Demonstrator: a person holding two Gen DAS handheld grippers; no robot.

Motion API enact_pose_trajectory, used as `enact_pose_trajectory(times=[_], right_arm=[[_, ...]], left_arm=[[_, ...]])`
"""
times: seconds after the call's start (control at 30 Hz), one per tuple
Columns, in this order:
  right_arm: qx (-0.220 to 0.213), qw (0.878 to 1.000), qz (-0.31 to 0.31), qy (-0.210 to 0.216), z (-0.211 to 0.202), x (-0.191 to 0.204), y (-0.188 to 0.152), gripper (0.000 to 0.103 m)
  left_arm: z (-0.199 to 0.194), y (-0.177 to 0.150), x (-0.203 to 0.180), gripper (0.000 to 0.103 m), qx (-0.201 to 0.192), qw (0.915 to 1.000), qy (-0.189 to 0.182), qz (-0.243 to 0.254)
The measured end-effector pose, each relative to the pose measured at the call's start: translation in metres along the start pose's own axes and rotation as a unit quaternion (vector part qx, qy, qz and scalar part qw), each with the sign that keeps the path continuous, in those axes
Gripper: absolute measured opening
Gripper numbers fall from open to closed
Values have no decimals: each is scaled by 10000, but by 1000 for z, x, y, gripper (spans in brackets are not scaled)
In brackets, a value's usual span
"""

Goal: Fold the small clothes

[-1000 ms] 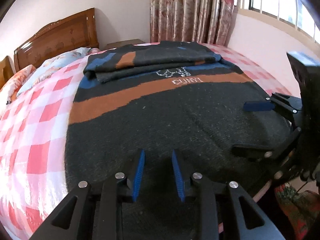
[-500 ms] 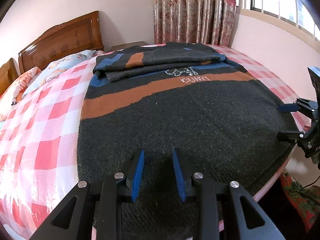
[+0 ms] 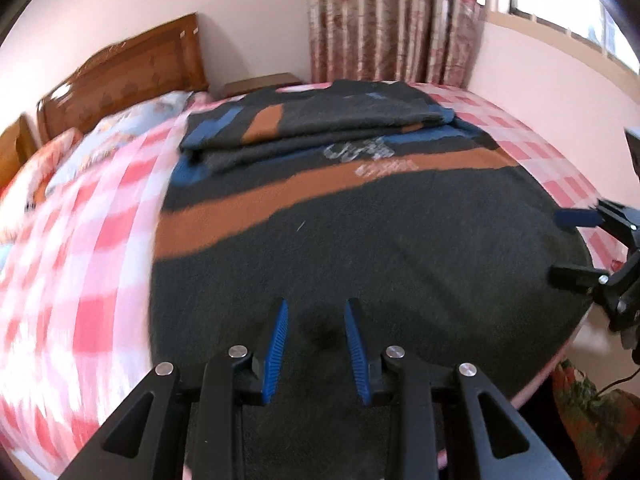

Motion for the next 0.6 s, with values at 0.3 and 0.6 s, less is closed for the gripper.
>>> enact_pose_trajectory(times=[0.3, 0.6], right_arm=[[219, 9992, -235, -232, 16, -14, -14, 103], [354, 9991, -111, -187, 0, -23, -14, 103]], left_arm=[[14, -2, 24, 43, -13, 9998, 8, -196], [-5, -9, 46, 43, 49, 9982, -179, -573]])
Point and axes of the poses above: each gripper's, at about its wrist camera, not at the fingertips, and z roughly the way its jaws point, x to its left, y to its top, the point moved 10 cm from there along z, roughly the way its jaws point, and after that the axes turned 4 degrees about -z, right-handed, at the moved point
